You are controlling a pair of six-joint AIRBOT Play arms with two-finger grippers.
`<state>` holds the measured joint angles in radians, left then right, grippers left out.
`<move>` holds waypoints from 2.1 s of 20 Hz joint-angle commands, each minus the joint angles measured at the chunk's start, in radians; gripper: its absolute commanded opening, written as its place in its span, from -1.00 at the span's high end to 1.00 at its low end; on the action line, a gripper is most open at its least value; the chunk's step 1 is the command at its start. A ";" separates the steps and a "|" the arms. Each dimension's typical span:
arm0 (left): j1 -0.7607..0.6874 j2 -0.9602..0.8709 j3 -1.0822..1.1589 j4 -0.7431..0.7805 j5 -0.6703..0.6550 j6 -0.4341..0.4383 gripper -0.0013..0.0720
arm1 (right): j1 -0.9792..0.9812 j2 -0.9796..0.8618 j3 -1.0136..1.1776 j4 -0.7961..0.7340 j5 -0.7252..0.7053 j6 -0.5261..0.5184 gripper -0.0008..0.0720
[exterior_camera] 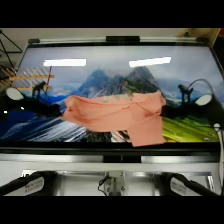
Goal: Fold the shirts.
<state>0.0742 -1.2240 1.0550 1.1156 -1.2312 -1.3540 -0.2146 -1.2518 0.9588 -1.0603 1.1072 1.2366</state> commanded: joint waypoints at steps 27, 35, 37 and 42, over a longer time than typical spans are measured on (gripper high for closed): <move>0.000 0.349 0.382 0.224 -0.129 -0.100 0.89 | -0.002 0.208 0.658 -0.219 0.543 0.069 0.78; 0.001 -0.184 0.336 0.224 0.114 -0.072 0.89 | 0.175 -0.230 0.432 -0.231 -0.095 0.205 0.78; 0.000 -0.290 0.406 0.208 0.146 -0.071 0.89 | 0.185 -0.270 0.432 -0.220 -0.254 0.260 0.78; 0.007 -0.414 0.477 0.205 0.324 -0.083 0.89 | 0.184 -0.296 0.432 -0.212 -0.551 0.284 0.78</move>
<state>0.0780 -1.5631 1.4940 1.3270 -1.0317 -1.4284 -0.0368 -1.5223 1.3933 -1.2793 0.7830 1.4818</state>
